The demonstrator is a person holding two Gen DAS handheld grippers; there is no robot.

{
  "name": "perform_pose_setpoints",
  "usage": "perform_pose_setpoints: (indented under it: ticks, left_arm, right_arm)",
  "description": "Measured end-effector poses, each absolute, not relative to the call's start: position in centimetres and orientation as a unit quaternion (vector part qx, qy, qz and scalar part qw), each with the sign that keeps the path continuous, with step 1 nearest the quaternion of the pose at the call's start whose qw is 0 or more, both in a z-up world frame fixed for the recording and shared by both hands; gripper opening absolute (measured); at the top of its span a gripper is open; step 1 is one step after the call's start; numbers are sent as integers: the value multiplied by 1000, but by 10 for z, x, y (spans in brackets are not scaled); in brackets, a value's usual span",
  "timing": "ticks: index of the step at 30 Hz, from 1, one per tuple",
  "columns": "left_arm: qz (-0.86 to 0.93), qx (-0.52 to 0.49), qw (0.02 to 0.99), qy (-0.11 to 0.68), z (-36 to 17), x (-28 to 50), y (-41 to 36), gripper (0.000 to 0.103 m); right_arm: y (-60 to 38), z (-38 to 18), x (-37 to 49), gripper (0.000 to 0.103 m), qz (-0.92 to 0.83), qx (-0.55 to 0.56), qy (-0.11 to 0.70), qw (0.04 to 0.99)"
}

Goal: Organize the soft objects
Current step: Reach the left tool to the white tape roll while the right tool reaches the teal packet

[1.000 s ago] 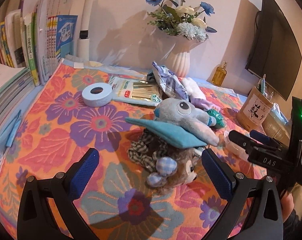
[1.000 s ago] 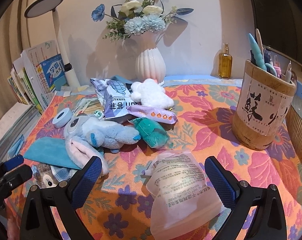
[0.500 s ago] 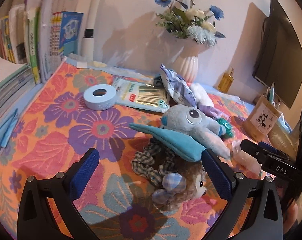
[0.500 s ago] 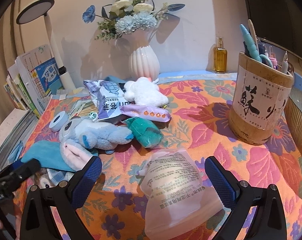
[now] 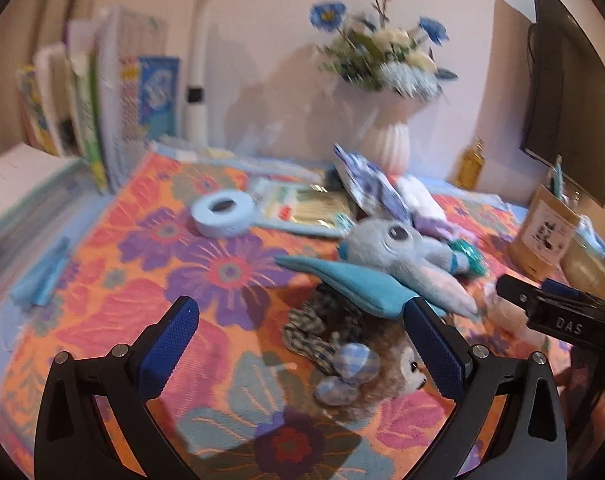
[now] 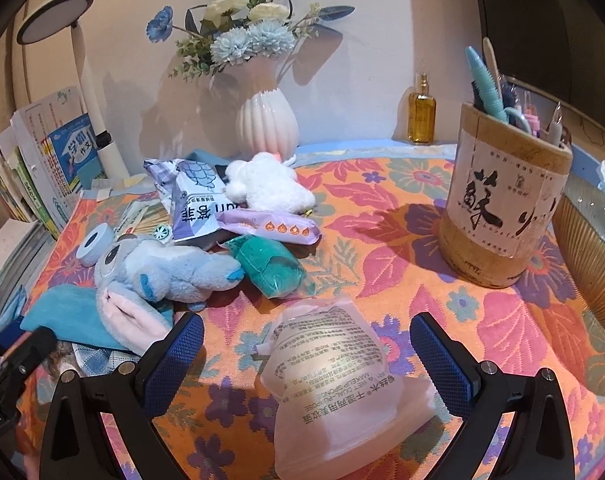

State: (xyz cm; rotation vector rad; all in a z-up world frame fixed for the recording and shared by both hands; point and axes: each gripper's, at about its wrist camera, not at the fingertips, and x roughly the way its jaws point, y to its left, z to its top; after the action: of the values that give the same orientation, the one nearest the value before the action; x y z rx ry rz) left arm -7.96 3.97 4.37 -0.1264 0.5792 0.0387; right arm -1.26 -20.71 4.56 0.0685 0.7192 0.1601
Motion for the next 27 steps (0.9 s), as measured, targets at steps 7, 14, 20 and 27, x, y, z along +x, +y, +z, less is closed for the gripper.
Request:
perform_pose_setpoints:
  ticks: [7,14,20,27]
  left_arm:
    - [28,-124,946,298,79,-57,93,102]
    - [47,-83,925,369,59,42,111,102]
    - [54,-90,907,407,27,88,118,102]
    - [63,-87,894,436,11,114,118,100]
  right_arm:
    - [-230,57,-6,103,112,83,369,919]
    - [-234,59,37,102,149,100,412,893]
    - [-222,29,53,88,171,117,451,868]
    - [-217,26,62,87,170,110,461,864]
